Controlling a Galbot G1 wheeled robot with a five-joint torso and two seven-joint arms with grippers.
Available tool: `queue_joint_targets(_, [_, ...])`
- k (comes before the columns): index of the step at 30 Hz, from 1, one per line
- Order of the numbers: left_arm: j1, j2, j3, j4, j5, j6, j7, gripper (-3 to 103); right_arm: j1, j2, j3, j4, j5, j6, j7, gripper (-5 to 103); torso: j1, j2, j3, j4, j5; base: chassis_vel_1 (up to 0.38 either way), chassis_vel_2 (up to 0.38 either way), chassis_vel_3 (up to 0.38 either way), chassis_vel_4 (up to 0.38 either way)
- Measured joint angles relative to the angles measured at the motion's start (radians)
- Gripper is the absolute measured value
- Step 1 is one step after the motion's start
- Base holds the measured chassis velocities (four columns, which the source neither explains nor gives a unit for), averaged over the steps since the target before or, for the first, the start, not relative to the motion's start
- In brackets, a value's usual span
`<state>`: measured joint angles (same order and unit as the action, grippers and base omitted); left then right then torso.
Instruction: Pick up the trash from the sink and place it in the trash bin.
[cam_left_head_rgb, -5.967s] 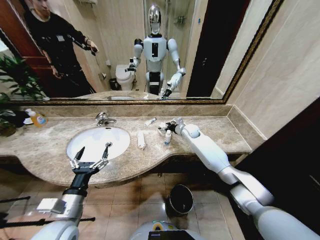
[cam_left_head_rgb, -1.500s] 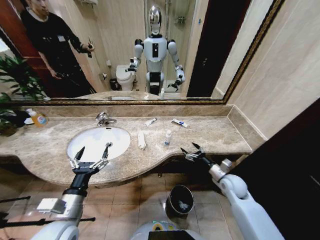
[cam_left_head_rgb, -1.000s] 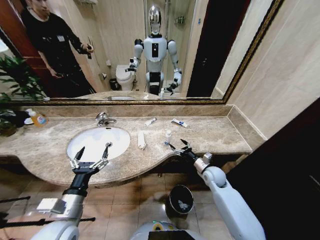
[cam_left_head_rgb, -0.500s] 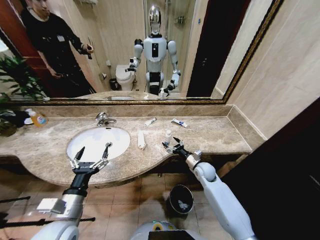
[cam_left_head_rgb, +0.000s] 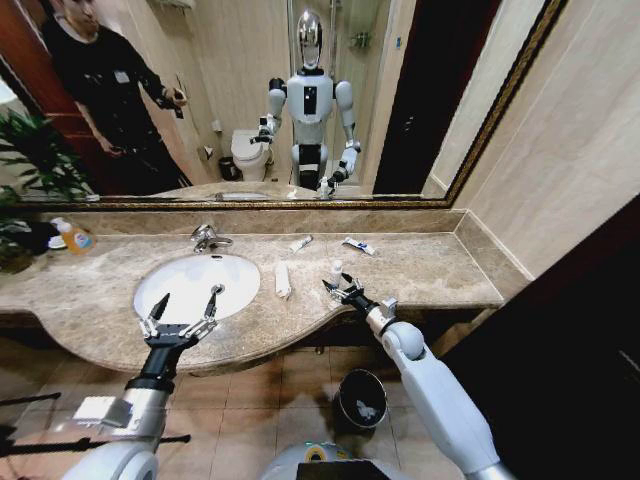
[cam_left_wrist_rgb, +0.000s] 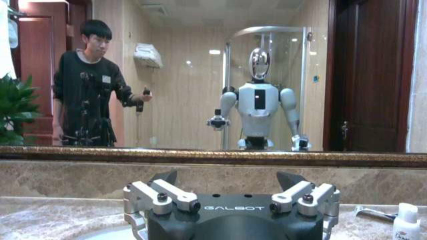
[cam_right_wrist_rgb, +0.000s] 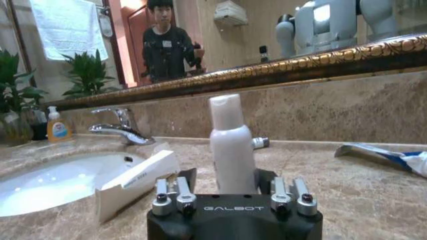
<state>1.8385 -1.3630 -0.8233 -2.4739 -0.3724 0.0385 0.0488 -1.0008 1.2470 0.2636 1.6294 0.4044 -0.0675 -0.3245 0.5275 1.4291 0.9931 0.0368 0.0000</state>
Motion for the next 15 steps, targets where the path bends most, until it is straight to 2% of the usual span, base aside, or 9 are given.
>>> queue_joint_targets(1, [0.0, 0.0, 0.0, 0.0, 0.0, 0.0, 0.0, 100, 0.0, 0.0, 0.0, 0.0, 0.0, 0.0, 0.0, 64, 0.0, 0.0, 0.0, 0.0, 0.0, 0.0, 0.0, 0.0, 0.0])
queue_joint_targets(4, [0.0, 0.0, 0.0, 0.0, 0.0, 0.0, 0.0, 100, 0.014, -0.002, -0.008, -0.004, 0.007, 0.002, 0.013, 47, 0.0, 0.0, 0.0, 0.0, 0.0, 0.0, 0.0, 0.0, 0.0])
queue_joint_targets(5, [0.0, 0.0, 0.0, 0.0, 0.0, 0.0, 0.0, 100, 0.014, -0.002, -0.008, -0.004, 0.007, 0.002, 0.013, 47, 0.0, 0.0, 0.0, 0.0, 0.0, 0.0, 0.0, 0.0, 0.0])
queue_joint_targets(7, [0.0, 0.0, 0.0, 0.0, 0.0, 0.0, 0.0, 100, 0.022, -0.006, -0.017, 0.009, 0.026, -0.018, 0.039, 37, 0.0, 0.0, 0.0, 0.0, 0.0, 0.0, 0.0, 0.0, 0.0])
queue_joint_targets(8, [0.0, 0.0, 0.0, 0.0, 0.0, 0.0, 0.0, 100, 0.022, -0.006, -0.017, 0.009, 0.026, -0.018, 0.039, 37, 0.0, 0.0, 0.0, 0.0, 0.0, 0.0, 0.0, 0.0, 0.0])
queue_joint_targets(11, [0.0, 0.0, 0.0, 0.0, 0.0, 0.0, 0.0, 100, 0.025, -0.015, -0.017, 0.025, 0.035, -0.042, 0.045, 25, 0.0, 0.0, 0.0, 0.0001, 0.0, 0.0, 0.0, 0.0, 0.0])
queue_joint_targets(13, [0.0, 0.0, 0.0, 0.0, 0.0, 0.0, 0.0, 100, 0.025, -0.019, -0.014, 0.029, 0.036, -0.046, 0.045, 25, 0.0, 0.0, 0.0, 0.0, 0.0001, 0.0, 0.0, 0.0, 0.0])
queue_joint_targets(14, [0.0, 0.0, 0.0, 0.0, 0.0, 0.0, 0.0, 100, 0.019, -0.03, -0.001, 0.05, 0.043, -0.051, 0.041, 19, 0.0, 0.0, 0.0, 0.0002, 0.0003, 0.0, 0.0, 0.0, 0.0])
queue_joint_targets(15, [0.0, 0.0, 0.0, 0.0, 0.0, 0.0, 0.0, 100, 0.007, -0.043, 0.016, 0.077, 0.054, -0.056, 0.03, 19, 0.0, 0.0, 0.0, 0.0003, 0.0004, 0.0, 0.0, 0.0, 0.0])
